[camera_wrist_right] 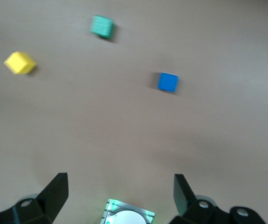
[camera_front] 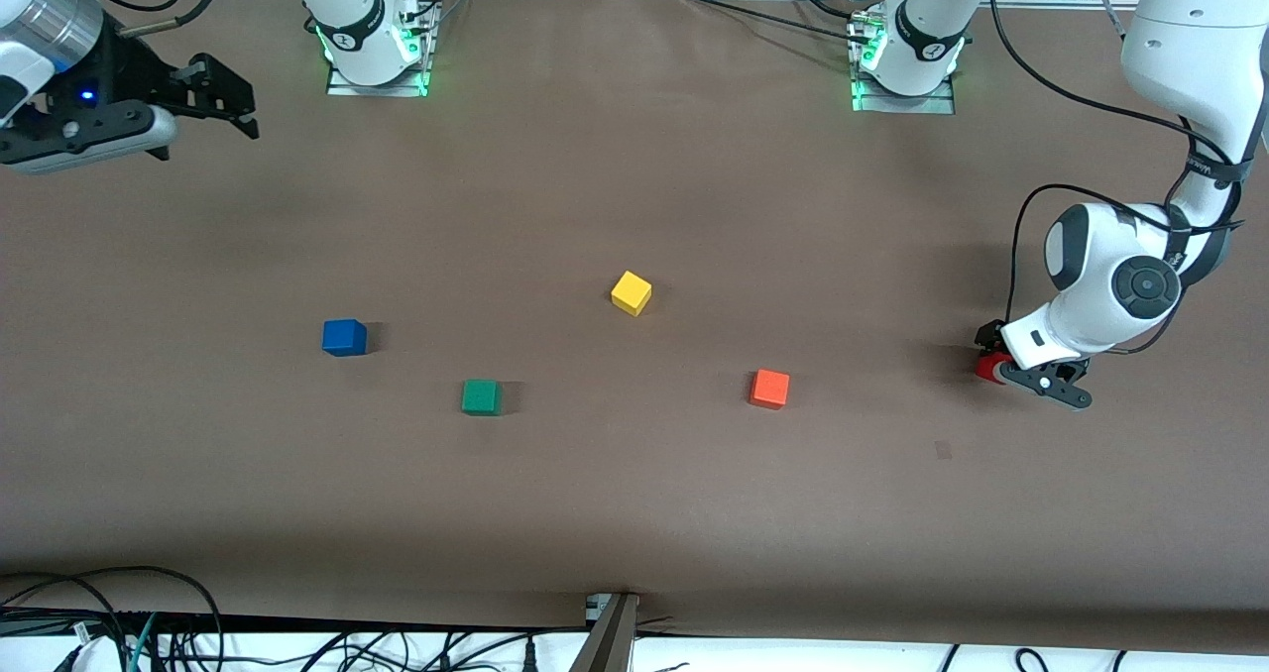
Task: Pass red block to right arm, stack on blue
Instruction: 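Lower the left gripper onto the red cube and close it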
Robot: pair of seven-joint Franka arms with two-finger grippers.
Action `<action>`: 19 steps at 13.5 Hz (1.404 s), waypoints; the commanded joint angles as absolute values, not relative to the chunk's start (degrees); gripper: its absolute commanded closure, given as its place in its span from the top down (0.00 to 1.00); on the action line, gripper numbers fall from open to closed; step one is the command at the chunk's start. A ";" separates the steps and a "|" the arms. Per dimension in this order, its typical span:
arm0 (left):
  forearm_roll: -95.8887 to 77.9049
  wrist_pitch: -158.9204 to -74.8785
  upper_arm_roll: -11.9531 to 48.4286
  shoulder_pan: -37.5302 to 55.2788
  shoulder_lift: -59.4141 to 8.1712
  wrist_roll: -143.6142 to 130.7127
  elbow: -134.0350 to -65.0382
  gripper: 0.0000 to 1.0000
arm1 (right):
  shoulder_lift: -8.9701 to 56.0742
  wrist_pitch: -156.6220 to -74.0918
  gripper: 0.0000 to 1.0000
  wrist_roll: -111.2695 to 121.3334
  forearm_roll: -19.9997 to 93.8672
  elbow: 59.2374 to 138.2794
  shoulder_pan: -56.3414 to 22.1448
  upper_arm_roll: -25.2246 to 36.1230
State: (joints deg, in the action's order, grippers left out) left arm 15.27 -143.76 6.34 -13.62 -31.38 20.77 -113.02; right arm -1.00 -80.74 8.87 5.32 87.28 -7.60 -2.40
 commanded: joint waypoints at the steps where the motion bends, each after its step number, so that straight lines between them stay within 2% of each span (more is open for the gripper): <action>1: 12.41 -144.32 7.38 -14.77 -32.08 21.01 -112.94 0.88 | -0.27 -80.94 1.00 16.76 11.93 87.54 -6.77 -2.46; 2: 11.70 -144.23 7.47 -14.50 -32.08 20.92 -112.94 0.64 | 0.08 -81.56 1.00 19.48 14.48 87.71 -6.68 -2.37; 3: 11.69 -144.23 7.47 -14.41 -32.08 20.92 -112.94 0.47 | 0.35 -82.17 1.00 21.86 16.33 87.71 -6.59 -2.37; 4: 11.69 -144.14 7.47 -14.33 -32.08 20.92 -112.85 0.25 | 0.53 -82.96 1.00 23.80 18.00 87.89 -6.59 -2.37; 5: 11.69 -143.88 7.47 -14.33 -31.91 21.00 -112.85 0.10 | 0.53 -83.84 1.00 25.56 19.58 88.41 -6.59 -2.37; 6: 11.69 -143.79 7.47 -14.33 -31.82 21.01 -112.68 0.00 | 0.61 -84.80 1.00 27.32 20.99 88.94 -6.50 -2.37; 8: 11.69 -143.35 8.51 -14.76 -31.03 22.58 -112.41 0.00 | 0.88 -86.65 1.00 31.53 23.28 90.17 -6.24 -2.37; 10: 11.69 -143.26 12.64 -17.04 -29.97 27.31 -112.33 0.00 | 1.58 -87.10 1.00 34.18 23.99 90.26 -6.15 -2.37; 15: 11.43 -142.57 28.45 -28.46 -30.14 32.07 -111.19 0.00 | 1.67 -86.40 1.00 33.93 24.35 90.26 -5.71 -2.29; 19: 8.20 -132.22 33.30 -30.40 -30.15 37.06 -105.40 0.00 | 1.58 -84.12 1.00 26.12 24.34 90.26 -5.45 -1.41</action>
